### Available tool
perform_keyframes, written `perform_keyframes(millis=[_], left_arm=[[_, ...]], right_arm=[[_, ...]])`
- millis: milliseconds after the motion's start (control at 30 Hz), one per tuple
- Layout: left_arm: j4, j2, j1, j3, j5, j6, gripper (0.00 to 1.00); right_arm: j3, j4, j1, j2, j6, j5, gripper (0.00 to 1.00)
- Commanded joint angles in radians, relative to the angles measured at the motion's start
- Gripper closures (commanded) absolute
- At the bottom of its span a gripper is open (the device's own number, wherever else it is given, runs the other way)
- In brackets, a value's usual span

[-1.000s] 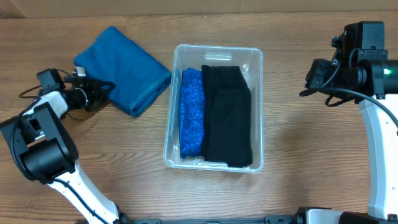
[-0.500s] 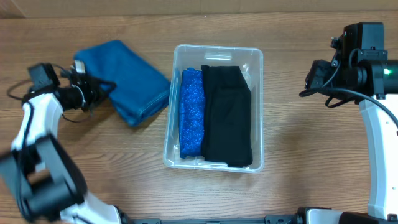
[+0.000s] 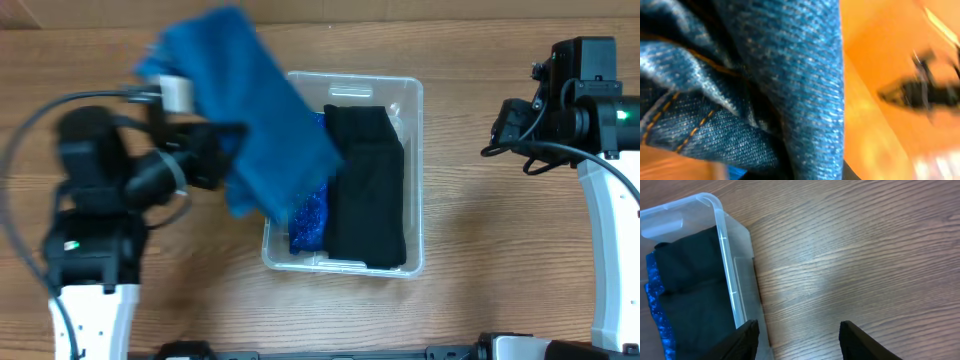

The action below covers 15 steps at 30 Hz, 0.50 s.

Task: Pack container
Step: 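Lift the denim cloth and drop it over the bin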

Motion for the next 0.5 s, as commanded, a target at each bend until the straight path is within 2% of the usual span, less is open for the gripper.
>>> perform_keyframes(millis=[0, 133, 333, 467], left_arm=[[0.023, 0.048, -0.226, 0.028, -0.011, 0.146, 0.96], [-0.041, 0.2, -0.385, 0.118, -0.064, 0.241, 0.96], [-0.213, 0.41, -0.438, 0.303, -0.08, 0.433, 0.96], [-0.179, 0.423, -0.441, 0.414, -0.055, 0.438, 0.96]], right_arm=[[-0.002, 0.003, 0.0, -0.002, -0.004, 0.0, 0.44], [-0.002, 0.002, 0.0, -0.002, -0.004, 0.0, 0.44], [-0.002, 0.003, 0.0, -0.002, -0.005, 0.0, 0.44], [-0.002, 0.003, 0.0, -0.002, -0.019, -0.001, 0.44]])
